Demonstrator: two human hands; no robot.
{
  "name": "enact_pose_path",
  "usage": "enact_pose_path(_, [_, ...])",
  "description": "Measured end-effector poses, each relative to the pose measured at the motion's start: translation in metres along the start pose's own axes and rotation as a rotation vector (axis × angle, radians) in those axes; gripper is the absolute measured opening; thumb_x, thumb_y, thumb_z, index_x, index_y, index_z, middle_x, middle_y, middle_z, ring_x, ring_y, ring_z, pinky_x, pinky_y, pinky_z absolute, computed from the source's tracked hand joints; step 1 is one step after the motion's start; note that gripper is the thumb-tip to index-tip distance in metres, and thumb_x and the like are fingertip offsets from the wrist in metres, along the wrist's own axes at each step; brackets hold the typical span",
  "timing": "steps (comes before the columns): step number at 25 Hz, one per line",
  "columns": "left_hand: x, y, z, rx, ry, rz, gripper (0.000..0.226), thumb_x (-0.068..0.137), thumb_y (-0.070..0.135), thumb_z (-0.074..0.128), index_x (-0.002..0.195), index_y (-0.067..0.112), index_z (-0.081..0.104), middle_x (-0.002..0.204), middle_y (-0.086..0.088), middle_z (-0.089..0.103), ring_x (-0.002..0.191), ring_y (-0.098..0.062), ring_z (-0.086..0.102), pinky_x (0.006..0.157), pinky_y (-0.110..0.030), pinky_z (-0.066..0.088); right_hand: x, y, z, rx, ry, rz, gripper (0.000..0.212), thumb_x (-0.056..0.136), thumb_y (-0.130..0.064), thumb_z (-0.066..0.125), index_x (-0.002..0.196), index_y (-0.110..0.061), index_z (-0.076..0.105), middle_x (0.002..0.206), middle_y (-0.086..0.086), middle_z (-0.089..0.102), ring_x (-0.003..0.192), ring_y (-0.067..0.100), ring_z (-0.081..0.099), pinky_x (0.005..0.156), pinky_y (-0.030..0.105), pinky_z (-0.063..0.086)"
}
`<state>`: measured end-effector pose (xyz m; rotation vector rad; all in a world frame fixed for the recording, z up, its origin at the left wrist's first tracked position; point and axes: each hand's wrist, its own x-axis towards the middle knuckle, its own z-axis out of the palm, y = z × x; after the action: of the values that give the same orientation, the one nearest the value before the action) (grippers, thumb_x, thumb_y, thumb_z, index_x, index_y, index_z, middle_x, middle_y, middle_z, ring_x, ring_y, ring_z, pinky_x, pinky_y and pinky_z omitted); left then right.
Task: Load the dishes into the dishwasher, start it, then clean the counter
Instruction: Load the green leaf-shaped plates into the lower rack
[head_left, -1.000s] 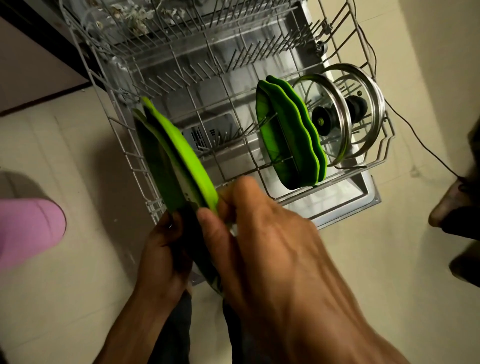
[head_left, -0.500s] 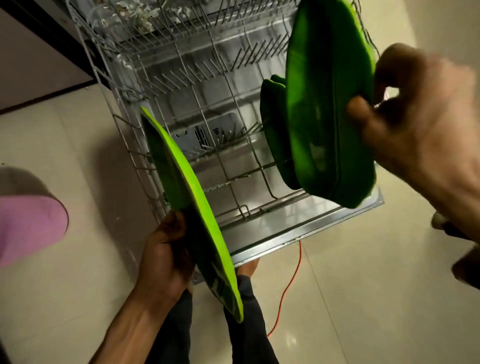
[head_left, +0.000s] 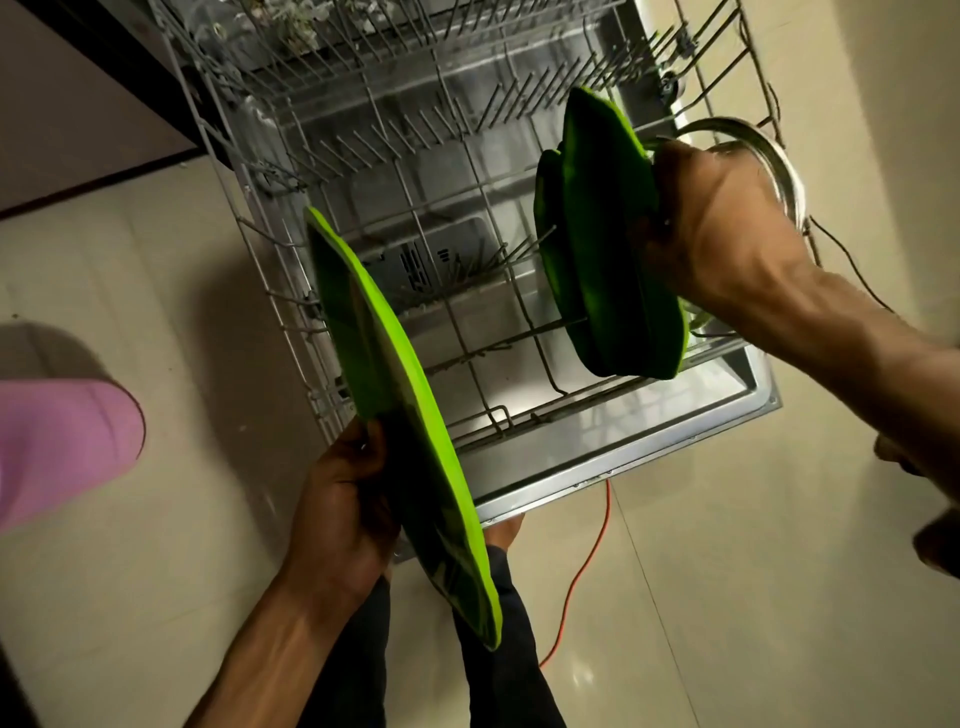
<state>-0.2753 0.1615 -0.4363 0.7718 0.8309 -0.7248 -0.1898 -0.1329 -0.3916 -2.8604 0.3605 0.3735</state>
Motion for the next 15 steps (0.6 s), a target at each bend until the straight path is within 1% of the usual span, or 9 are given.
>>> enact_pose_path(1, [0.0, 0.001, 0.0, -0.011, -0.002, -0.008, 0.069, 0.012, 0.023, 0.095, 0.079, 0.016, 0.077, 0.075, -0.002, 0.071, 0.063, -0.015, 0.068, 0.058, -0.025, 0.056, 0.003, -0.002, 0.001, -0.033, -0.03, 0.009, 0.02, 0.09, -0.018, 0.058, 0.105, -0.004, 0.056, 0.083, 0.018, 0.054, 0.075, 0.037, 0.057, 0.064, 0.038, 0.042])
enact_pose_path(4, [0.001, 0.0, 0.0, -0.014, -0.008, -0.009, 0.069, 0.015, 0.021, 0.095, 0.081, 0.015, 0.077, 0.078, -0.004, 0.071, 0.064, -0.016, 0.069, 0.057, -0.025, 0.056, 0.011, -0.011, 0.006, -0.151, -0.076, 0.035, 0.021, 0.092, -0.019, 0.06, 0.107, -0.004, 0.059, 0.082, 0.014, 0.049, 0.077, 0.032, 0.053, 0.067, 0.034, 0.036])
enact_pose_path(6, [0.002, 0.0, -0.001, -0.014, -0.002, -0.008, 0.069, 0.018, 0.022, 0.095, 0.085, 0.014, 0.076, 0.078, -0.005, 0.072, 0.065, -0.017, 0.069, 0.056, -0.026, 0.056, 0.013, -0.014, 0.012, -0.253, -0.107, 0.056, 0.021, 0.094, -0.018, 0.059, 0.11, -0.004, 0.06, 0.089, 0.018, 0.056, 0.085, 0.035, 0.058, 0.068, 0.033, 0.034])
enact_pose_path(8, [0.003, -0.001, -0.004, -0.011, 0.009, -0.013, 0.071, 0.022, 0.024, 0.095, 0.089, 0.013, 0.075, 0.078, -0.005, 0.072, 0.064, -0.017, 0.069, 0.054, -0.025, 0.055, 0.012, -0.015, 0.018, -0.289, -0.126, 0.057, 0.02, 0.095, -0.018, 0.056, 0.11, -0.005, 0.06, 0.096, 0.019, 0.059, 0.094, 0.039, 0.06, 0.069, 0.034, 0.036])
enact_pose_path(11, [0.002, -0.003, -0.005, -0.017, 0.01, -0.019, 0.079, 0.019, 0.023, 0.096, 0.093, 0.01, 0.073, 0.076, -0.007, 0.072, 0.061, -0.018, 0.069, 0.049, -0.025, 0.054, 0.009, -0.014, 0.026, -0.288, -0.167, 0.08, 0.019, 0.096, -0.016, 0.056, 0.11, -0.005, 0.06, 0.096, 0.02, 0.06, 0.096, 0.039, 0.061, 0.073, 0.035, 0.041])
enact_pose_path(13, [0.002, -0.005, -0.007, -0.019, 0.001, -0.012, 0.075, 0.016, 0.022, 0.096, 0.088, 0.012, 0.076, 0.077, -0.007, 0.073, 0.062, -0.018, 0.07, 0.049, -0.025, 0.055, 0.008, -0.014, 0.028, -0.271, -0.165, 0.086, 0.018, 0.097, -0.016, 0.056, 0.11, -0.005, 0.06, 0.088, 0.016, 0.053, 0.095, 0.037, 0.062, 0.071, 0.033, 0.039])
enact_pose_path(15, [0.002, -0.006, -0.006, 0.001, -0.015, 0.003, 0.066, 0.016, 0.023, 0.095, 0.08, 0.017, 0.078, 0.077, -0.005, 0.074, 0.065, -0.017, 0.071, 0.053, -0.026, 0.056, 0.007, -0.017, 0.027, -0.231, -0.16, 0.099, 0.017, 0.097, -0.017, 0.057, 0.109, -0.006, 0.061, 0.083, 0.011, 0.047, 0.095, 0.037, 0.062, 0.071, 0.032, 0.037])
